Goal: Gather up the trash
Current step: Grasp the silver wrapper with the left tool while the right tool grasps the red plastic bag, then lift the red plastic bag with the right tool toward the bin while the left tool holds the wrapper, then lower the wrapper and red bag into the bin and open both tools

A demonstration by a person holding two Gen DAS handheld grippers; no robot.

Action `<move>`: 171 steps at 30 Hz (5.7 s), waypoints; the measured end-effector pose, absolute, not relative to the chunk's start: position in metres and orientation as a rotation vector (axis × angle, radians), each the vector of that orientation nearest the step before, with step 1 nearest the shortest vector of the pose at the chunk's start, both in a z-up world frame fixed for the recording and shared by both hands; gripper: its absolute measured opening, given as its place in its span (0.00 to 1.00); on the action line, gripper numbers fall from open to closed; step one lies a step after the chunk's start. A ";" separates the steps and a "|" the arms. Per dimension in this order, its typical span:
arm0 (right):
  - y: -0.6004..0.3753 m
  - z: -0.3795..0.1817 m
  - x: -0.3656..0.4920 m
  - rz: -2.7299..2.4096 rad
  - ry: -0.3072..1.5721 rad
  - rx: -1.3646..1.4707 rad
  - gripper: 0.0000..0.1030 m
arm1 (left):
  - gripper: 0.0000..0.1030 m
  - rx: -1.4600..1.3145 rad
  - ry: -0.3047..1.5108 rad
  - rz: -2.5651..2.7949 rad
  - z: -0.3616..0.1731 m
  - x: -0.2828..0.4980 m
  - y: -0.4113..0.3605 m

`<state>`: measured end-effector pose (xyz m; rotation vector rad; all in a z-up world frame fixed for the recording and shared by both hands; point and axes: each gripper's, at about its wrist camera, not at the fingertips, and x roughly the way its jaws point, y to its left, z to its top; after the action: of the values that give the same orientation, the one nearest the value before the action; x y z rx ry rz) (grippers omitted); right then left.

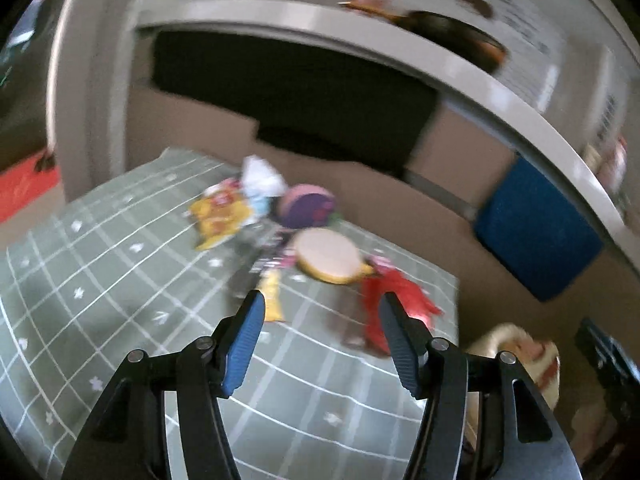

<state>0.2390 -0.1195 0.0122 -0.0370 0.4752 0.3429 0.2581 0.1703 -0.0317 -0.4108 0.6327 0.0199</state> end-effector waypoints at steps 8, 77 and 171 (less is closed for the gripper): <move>-0.089 0.006 0.293 0.382 0.497 -0.045 0.57 | 0.58 -0.433 0.670 0.059 -0.065 0.308 0.198; -0.057 -0.020 0.300 0.570 0.625 -0.031 0.44 | 0.09 -0.231 0.610 -0.021 -0.027 0.245 0.132; -0.301 -0.082 0.255 0.097 0.679 0.184 0.73 | 0.44 -0.162 0.793 -0.482 -0.072 0.298 -0.085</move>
<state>0.2546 -0.3010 -0.0822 0.1836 0.6795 0.0969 0.2984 -0.0851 -0.0719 -0.1619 0.7929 -0.4819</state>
